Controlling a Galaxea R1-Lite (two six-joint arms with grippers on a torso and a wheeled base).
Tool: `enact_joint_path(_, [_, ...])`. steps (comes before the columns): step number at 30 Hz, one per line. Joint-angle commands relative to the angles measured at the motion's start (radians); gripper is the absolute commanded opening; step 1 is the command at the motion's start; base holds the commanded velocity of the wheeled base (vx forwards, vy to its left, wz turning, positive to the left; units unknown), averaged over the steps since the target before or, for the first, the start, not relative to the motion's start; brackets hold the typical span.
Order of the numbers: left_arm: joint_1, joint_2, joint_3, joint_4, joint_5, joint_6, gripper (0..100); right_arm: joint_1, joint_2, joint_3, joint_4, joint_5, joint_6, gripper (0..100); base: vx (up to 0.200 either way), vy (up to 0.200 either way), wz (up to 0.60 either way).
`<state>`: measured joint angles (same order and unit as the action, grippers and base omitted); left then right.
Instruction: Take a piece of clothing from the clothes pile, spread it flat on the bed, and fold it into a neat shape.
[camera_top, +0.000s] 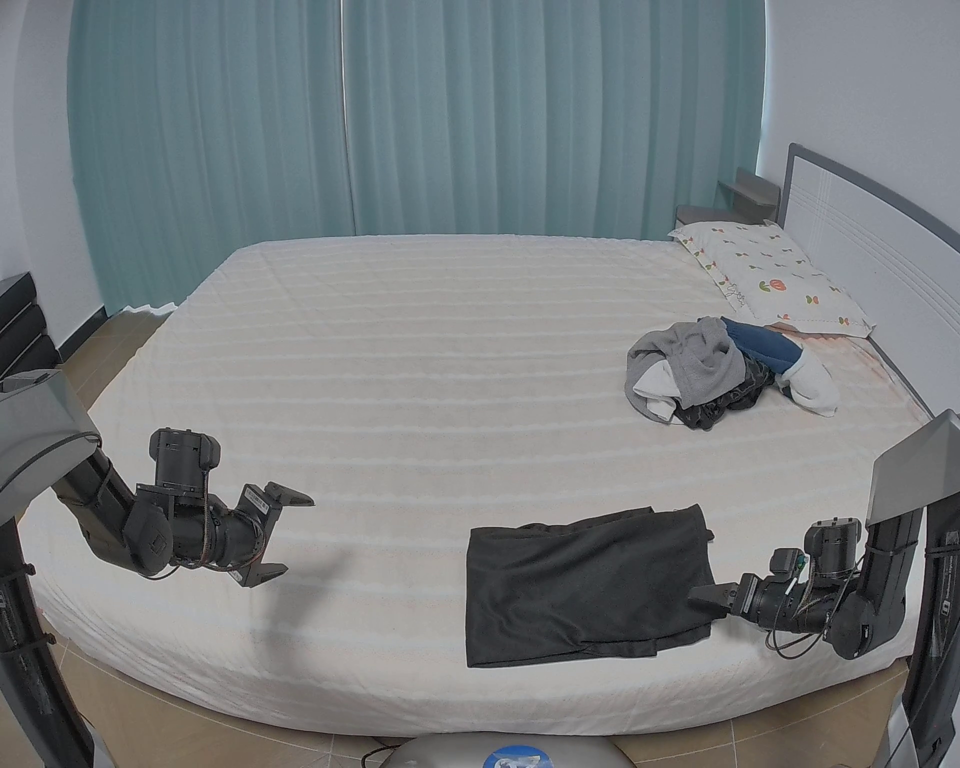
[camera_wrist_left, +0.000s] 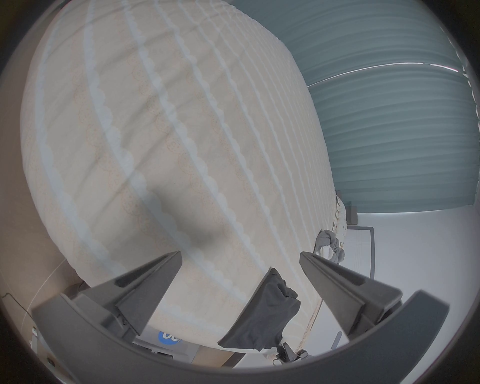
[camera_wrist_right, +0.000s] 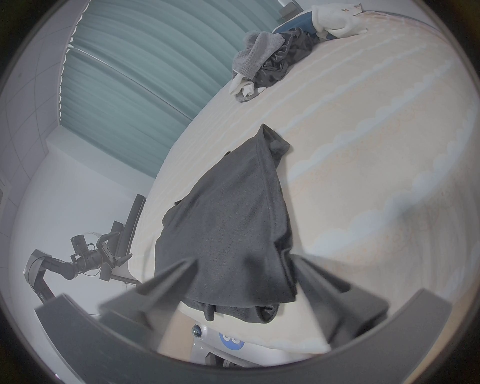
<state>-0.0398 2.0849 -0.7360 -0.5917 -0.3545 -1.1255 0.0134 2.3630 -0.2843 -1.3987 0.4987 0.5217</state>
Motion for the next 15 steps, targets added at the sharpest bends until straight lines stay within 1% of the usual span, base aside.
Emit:
enact_joint_path(1, [0.000,0.000,0.000,0.000,-0.001,0.000,100,-0.007,-0.004,0.002,0.000,0.000,-0.003,0,0.000,0.000,0.00])
enact_joint_path(3, [0.000,0.000,0.000,0.001,0.000,0.000,100,-0.007,-0.027,0.025,0.010,0.000,-0.022,0,0.000,0.000,0.00])
enact_joint_path(6, [0.000,0.000,-0.002,0.001,-0.001,-0.002,100,-0.007,-0.053,0.040,0.058,0.000,-0.074,0,0.000,0.000,0.00])
enact_joint_path(9, [0.000,0.000,-0.002,0.001,-0.001,-0.002,100,-0.029,-0.070,0.039,0.103,0.000,-0.112,0,0.000,0.000,0.00])
enact_joint_path(11, [0.000,0.000,-0.002,0.001,-0.001,-0.002,100,-0.033,-0.070,0.039,0.106,0.000,-0.117,0,0.000,0.000,0.00])
enact_joint_path(15, [0.000,0.000,-0.002,0.001,0.000,-0.002,100,-0.066,-0.071,0.042,0.110,0.000,-0.170,0,0.000,0.000,0.00])
